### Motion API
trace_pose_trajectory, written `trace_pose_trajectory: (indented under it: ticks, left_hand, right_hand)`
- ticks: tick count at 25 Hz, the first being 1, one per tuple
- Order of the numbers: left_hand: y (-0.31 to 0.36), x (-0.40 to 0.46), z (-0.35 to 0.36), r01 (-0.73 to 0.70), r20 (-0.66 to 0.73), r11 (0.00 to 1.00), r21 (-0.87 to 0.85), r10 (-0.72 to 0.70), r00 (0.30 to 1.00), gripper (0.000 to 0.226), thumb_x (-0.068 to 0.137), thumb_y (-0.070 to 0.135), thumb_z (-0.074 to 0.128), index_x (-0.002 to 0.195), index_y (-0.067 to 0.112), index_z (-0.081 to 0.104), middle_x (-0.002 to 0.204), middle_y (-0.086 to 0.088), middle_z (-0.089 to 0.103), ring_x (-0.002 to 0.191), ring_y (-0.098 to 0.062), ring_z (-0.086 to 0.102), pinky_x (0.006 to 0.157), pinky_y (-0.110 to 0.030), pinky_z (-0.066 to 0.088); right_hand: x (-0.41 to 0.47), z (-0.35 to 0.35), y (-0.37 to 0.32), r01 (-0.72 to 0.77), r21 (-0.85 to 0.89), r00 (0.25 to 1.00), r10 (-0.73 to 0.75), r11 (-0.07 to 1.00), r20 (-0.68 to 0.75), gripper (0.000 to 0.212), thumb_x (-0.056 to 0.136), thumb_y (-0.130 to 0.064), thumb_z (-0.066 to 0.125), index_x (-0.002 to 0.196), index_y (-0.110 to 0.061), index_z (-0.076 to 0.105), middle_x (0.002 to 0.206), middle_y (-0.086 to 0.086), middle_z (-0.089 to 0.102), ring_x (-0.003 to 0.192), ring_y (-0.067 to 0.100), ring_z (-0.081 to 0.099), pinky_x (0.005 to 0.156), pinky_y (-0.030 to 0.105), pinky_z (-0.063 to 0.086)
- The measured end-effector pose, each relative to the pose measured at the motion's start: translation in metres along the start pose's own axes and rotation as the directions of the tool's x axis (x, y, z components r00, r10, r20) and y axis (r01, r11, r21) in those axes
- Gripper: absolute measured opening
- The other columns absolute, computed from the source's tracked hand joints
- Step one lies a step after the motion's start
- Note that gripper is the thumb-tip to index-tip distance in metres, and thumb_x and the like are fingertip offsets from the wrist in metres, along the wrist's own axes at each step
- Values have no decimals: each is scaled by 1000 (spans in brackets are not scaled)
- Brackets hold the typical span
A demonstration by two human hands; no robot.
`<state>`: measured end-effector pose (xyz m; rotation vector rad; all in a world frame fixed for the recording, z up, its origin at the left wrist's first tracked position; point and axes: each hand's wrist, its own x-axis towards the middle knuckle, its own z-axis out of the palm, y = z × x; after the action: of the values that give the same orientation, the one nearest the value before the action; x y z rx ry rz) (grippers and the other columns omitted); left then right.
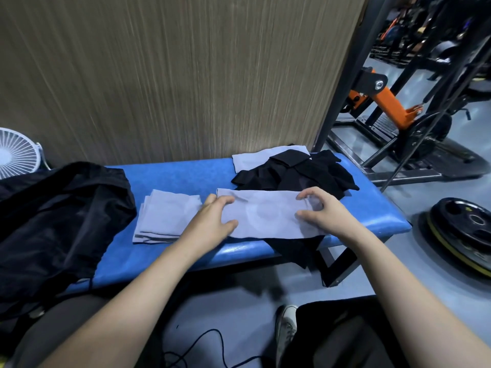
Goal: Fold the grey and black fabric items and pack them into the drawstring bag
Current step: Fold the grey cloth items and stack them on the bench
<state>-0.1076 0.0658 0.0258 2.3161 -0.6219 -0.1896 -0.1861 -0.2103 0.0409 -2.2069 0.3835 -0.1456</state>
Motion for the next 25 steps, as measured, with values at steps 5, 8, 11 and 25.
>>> trace_pose_trajectory:
  ticks: [5, 8, 11, 25]
  left_hand:
    - [-7, 1, 3, 14, 13, 998, -56, -13, 1000, 40, 92, 18, 64, 130, 25, 57, 127, 6, 51, 124, -9, 47, 96, -15, 29]
    - [-9, 1, 4, 19, 27, 998, -62, -17, 999, 42, 90, 18, 66, 130, 26, 58, 122, 8, 52, 107, -9, 49, 90, -16, 32]
    - [-9, 2, 6, 27, 12, 994, -103, -26, 1000, 43, 89, 11, 61, 129, 28, 58, 108, 8, 54, 84, -8, 50, 74, -13, 34]
    - [-9, -2, 5, 98, 52, 966, -238, -88, 995, 55, 88, 5, 53, 135, 32, 52, 62, 11, 40, 47, -3, 42, 52, -13, 34]
  right_hand:
    - [-13, -8, 9, -28, -38, 991, 33, 999, 128, 32, 81, -7, 78, 106, -24, 67, 106, -18, 59, 69, -18, 54, 63, 6, 40]
    - [-15, -11, 11, -74, -81, 991, 82, 994, 103, 29, 80, -6, 74, 100, -25, 68, 83, -11, 54, 49, -3, 47, 53, 10, 39]
    - [-16, -13, 8, -72, -19, 997, 72, 997, 10, 30, 79, -4, 69, 95, -29, 68, 86, -5, 60, 55, 9, 51, 57, 29, 51]
    - [-17, 50, -37, 467, -194, 884, -463, 863, 70, 34, 81, -4, 66, 110, -23, 66, 94, -13, 48, 78, 12, 54, 73, 26, 46]
